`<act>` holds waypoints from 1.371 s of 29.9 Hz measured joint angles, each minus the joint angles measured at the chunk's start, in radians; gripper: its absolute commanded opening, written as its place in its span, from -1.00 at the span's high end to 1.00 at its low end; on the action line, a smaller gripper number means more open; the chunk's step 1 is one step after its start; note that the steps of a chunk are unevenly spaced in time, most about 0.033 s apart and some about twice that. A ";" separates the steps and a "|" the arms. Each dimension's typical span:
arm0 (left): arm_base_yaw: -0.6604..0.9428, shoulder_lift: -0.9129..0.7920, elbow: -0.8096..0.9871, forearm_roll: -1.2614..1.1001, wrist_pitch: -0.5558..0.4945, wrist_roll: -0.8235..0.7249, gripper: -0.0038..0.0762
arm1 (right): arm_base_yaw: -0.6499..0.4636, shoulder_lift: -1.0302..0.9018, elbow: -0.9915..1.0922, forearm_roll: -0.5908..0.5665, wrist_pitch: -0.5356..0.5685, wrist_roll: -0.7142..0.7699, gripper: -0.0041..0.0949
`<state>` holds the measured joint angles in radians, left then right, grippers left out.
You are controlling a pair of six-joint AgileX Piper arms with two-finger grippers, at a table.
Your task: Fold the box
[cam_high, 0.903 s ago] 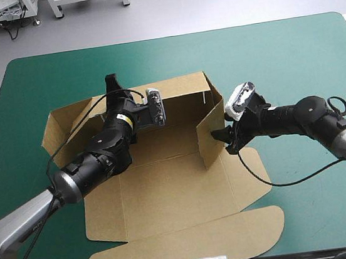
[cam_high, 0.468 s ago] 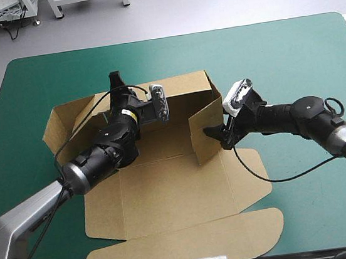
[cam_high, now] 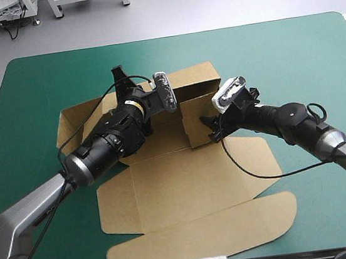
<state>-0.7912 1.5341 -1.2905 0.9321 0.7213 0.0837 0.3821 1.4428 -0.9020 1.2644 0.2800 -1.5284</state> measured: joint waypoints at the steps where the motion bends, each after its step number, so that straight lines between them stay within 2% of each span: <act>1: -0.001 0.001 -0.002 -0.007 0.005 0.000 0.87 | 0.000 0.000 0.000 0.000 -0.013 0.009 -0.15; 6: -0.006 0.002 -0.007 -0.019 0.022 0.003 0.87 | 0.000 0.000 0.000 0.008 -0.044 0.030 0.36; 11: -0.007 0.000 -0.007 -0.077 0.036 0.057 0.87 | 0.000 0.001 0.000 0.008 -0.052 0.034 0.72; 16: -0.013 -0.005 -0.008 -0.116 0.054 0.123 0.87 | -0.001 0.002 0.002 0.008 -0.075 0.040 0.96; 21: -0.014 -0.006 -0.008 -0.118 0.065 0.139 0.84 | -0.001 0.003 0.002 0.008 -0.081 0.044 0.96; 24: -0.019 -0.006 -0.008 -0.119 0.069 0.168 0.58 | -0.001 0.003 0.002 0.008 -0.081 0.044 0.96; 26: -0.031 -0.006 -0.008 -0.125 0.083 0.192 0.22 | -0.001 0.003 0.002 0.008 -0.081 0.044 0.96; 29: -0.066 -0.010 -0.007 -0.150 0.101 0.213 -0.44 | -0.001 0.004 0.002 0.009 -0.088 0.053 0.96; 31: -0.092 -0.013 -0.007 -0.161 0.099 0.215 -0.71 | -0.001 0.005 0.002 0.009 -0.088 0.061 0.96; 33: -0.119 -0.013 -0.007 -0.173 0.097 0.204 -0.79 | -0.001 0.005 0.002 0.009 -0.088 0.073 0.96; 41: -0.205 -0.020 -0.005 -0.117 0.139 0.152 -0.79 | -0.001 0.005 0.002 0.012 -0.088 0.078 0.96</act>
<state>-0.9959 1.5137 -1.2953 0.8153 0.8607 0.2360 0.3811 1.4478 -0.8998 1.2761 0.1919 -1.4504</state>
